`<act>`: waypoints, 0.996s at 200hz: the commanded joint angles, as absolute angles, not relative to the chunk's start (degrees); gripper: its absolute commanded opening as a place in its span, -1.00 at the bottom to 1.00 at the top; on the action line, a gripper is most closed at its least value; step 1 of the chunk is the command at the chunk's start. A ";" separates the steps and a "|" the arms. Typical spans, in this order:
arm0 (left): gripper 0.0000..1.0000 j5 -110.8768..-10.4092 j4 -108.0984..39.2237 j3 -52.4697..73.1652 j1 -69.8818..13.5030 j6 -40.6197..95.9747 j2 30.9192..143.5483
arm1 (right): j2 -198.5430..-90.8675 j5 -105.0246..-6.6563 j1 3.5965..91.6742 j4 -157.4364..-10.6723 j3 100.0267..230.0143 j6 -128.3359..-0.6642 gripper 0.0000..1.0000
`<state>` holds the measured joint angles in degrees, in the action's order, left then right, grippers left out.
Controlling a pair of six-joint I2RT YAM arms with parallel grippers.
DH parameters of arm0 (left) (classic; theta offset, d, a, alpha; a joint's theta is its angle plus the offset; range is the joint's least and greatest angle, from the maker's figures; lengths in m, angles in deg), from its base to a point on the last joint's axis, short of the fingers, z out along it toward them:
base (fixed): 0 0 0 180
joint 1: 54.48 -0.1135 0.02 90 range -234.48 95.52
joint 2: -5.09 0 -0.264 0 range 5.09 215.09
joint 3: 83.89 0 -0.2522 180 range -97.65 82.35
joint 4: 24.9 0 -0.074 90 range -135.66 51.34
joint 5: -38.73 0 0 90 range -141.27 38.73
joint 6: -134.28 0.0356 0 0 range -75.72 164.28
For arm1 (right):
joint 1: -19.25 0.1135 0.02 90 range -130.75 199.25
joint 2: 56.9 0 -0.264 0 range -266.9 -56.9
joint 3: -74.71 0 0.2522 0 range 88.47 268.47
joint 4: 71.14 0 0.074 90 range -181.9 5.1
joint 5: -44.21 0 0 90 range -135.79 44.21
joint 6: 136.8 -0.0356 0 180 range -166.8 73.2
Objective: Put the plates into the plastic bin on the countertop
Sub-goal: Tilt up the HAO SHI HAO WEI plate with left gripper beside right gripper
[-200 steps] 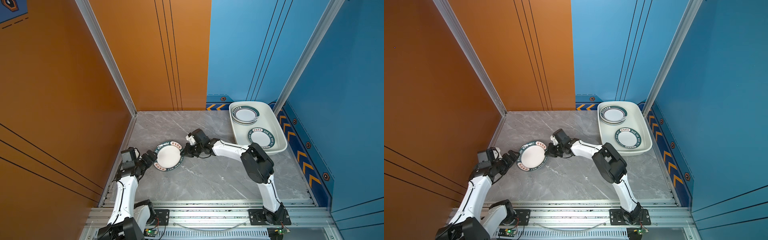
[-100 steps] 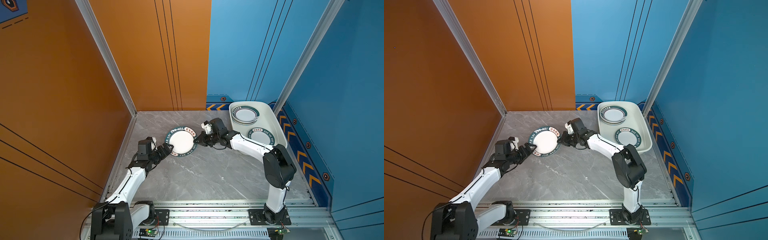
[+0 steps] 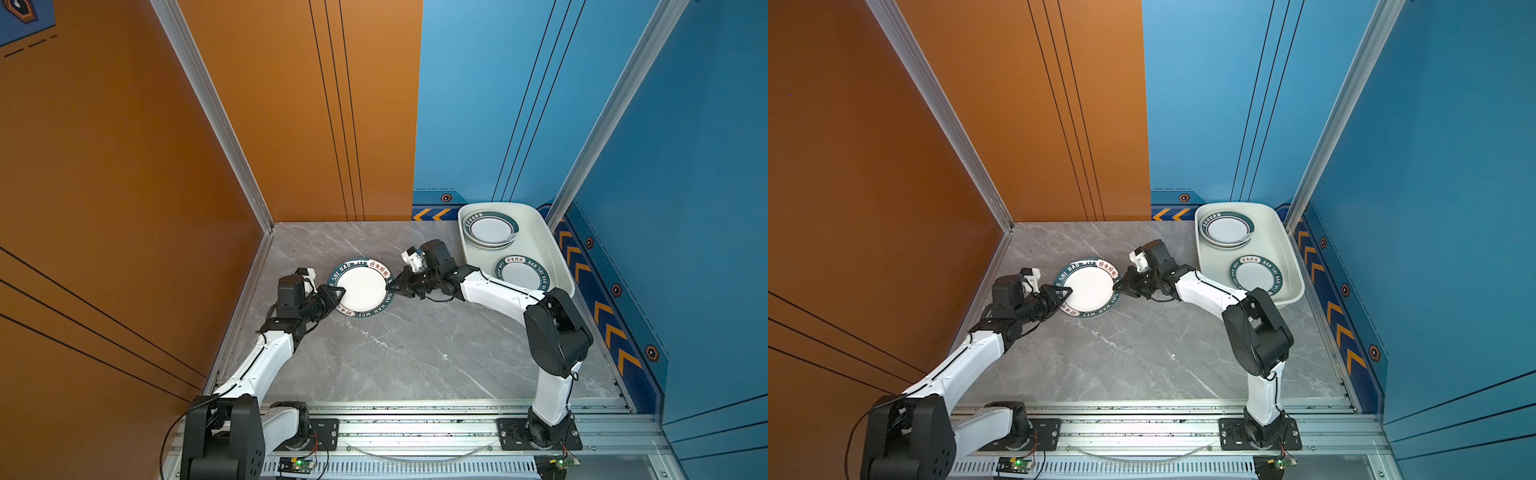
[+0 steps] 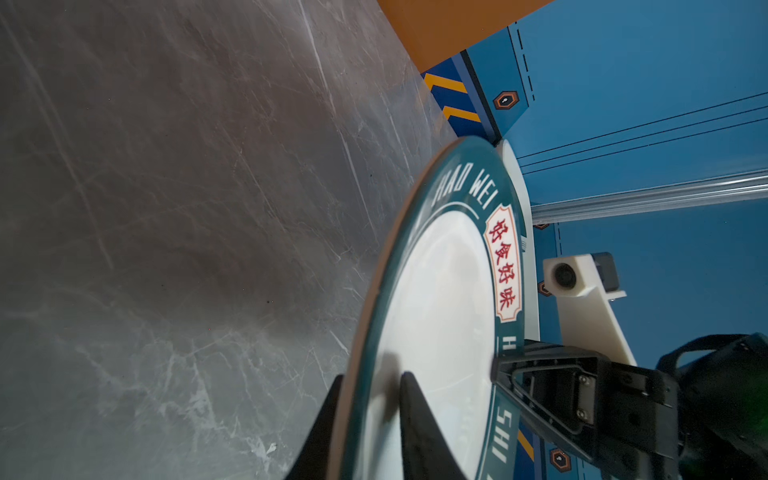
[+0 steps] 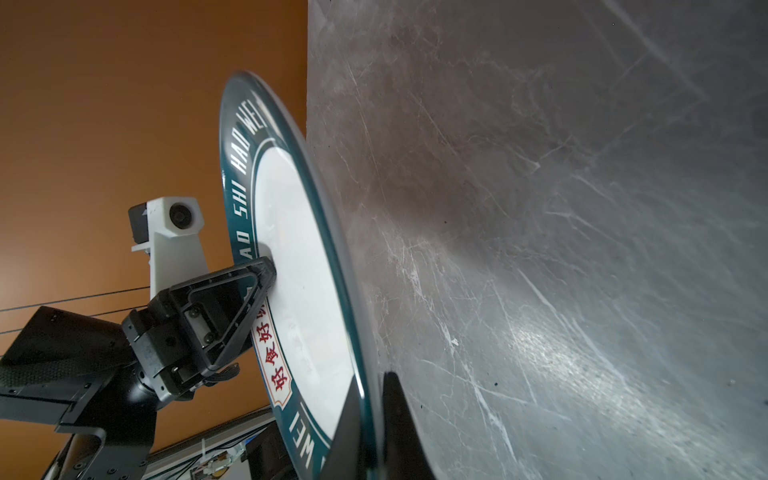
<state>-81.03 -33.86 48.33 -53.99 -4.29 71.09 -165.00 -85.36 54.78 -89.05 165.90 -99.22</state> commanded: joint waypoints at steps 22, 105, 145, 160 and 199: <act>-0.98 -83.88 -33.39 47.10 -53.23 -3.09 70.83 | -163.25 -87.17 55.67 -84.63 165.73 -99.04 -0.85; -1.00 -85.15 -31.68 46.72 -52.77 -4.92 70.06 | -167.00 -92.00 56.60 -70.68 164.54 -108.49 -0.12; -1.00 -86.60 -29.32 47.02 -52.81 -7.39 69.51 | -168.70 -92.16 57.13 -68.49 164.50 -109.75 -0.19; -1.00 -86.60 -29.43 46.83 -52.77 -7.48 69.34 | -168.88 -92.06 57.13 -67.10 164.27 -110.55 -0.34; -1.00 -86.96 -29.25 46.84 -52.46 -7.75 69.23 | -169.32 -92.20 57.05 -64.67 164.33 -112.23 -0.78</act>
